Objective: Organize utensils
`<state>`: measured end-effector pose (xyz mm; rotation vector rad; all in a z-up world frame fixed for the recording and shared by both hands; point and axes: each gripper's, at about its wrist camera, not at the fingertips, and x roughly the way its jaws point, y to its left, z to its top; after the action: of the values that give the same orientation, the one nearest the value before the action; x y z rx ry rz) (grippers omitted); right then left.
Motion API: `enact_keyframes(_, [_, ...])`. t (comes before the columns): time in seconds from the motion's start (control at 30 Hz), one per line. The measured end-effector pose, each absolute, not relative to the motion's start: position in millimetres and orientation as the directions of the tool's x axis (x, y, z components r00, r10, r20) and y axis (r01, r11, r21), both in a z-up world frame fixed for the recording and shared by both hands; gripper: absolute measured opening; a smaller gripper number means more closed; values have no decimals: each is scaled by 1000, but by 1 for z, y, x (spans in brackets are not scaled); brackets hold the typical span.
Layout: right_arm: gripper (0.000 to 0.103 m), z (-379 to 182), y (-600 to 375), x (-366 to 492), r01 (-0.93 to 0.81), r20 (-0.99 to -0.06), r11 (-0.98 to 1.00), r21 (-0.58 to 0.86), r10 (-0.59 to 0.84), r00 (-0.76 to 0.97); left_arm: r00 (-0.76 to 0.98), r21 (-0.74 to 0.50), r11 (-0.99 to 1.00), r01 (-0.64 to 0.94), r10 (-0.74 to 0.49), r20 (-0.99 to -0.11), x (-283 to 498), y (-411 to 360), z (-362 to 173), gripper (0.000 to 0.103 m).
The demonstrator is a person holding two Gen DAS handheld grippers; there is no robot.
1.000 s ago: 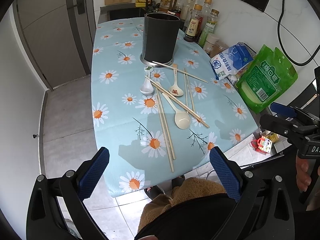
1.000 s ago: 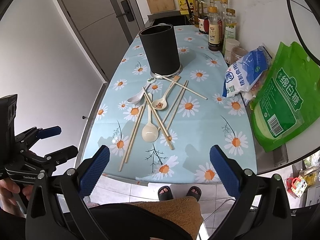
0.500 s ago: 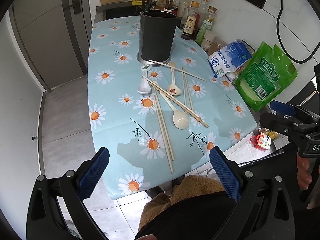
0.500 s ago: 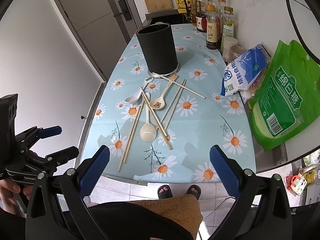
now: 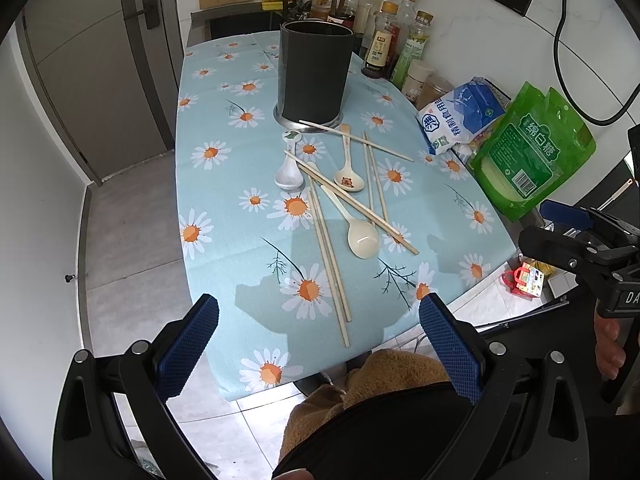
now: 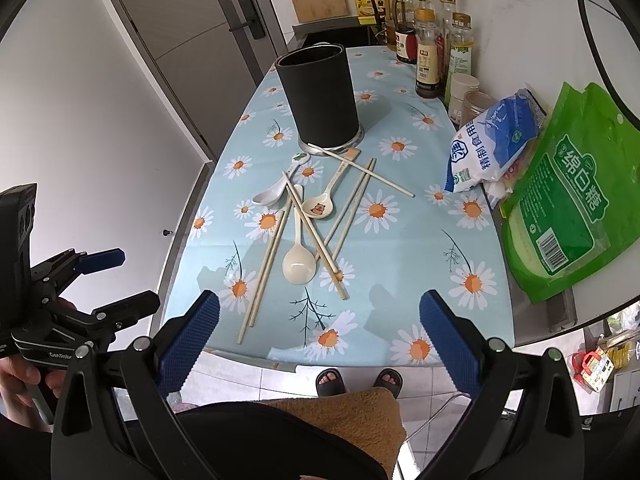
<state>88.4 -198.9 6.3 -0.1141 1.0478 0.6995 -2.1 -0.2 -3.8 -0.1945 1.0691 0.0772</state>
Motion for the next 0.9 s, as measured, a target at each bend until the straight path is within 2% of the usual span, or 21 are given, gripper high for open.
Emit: enact_keyframes(0.9, [99, 2, -192, 92, -570, -841, 791, 222, 451, 300, 464, -142, 979, -148, -57, -884, 1, 8, -7, 97])
